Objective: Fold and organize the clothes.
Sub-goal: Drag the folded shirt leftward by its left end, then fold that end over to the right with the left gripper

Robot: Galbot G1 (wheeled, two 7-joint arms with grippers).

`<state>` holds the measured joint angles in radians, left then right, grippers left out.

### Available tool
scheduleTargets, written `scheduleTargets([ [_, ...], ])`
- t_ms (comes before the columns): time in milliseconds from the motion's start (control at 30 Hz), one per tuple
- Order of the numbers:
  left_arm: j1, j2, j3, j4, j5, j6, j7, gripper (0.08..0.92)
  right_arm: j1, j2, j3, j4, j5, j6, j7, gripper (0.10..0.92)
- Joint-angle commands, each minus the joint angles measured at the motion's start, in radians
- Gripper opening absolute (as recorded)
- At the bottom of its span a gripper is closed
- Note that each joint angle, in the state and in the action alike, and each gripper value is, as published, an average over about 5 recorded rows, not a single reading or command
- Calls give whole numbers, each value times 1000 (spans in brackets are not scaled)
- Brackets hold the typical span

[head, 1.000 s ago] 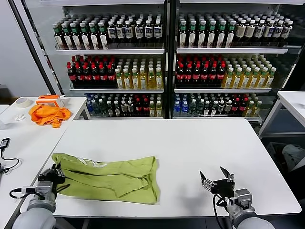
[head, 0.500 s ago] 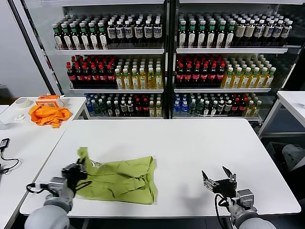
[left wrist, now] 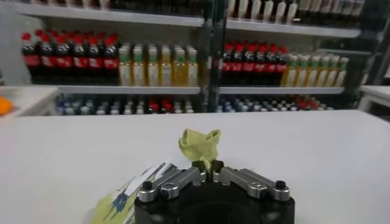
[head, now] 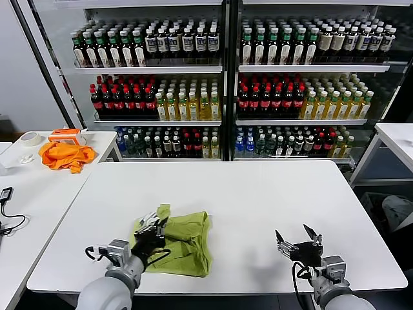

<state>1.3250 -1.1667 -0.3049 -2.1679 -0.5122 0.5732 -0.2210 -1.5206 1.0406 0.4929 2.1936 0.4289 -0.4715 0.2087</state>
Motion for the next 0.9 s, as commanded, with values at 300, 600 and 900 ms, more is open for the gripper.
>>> scheduleTargets([
  [300, -91, -104, 131, 75, -101, 4, -47, 102, 6, -2, -19, -9, -7, 0, 1, 823],
  [600, -126, -137, 149, 154, -101, 3, -100, 102, -2, -20, -4, 5, -1, -1, 0, 823],
  [900, -137, -175, 148, 199, -97, -56, -84, 271, -2, -14, -7, 6, -2, 1, -1, 823],
])
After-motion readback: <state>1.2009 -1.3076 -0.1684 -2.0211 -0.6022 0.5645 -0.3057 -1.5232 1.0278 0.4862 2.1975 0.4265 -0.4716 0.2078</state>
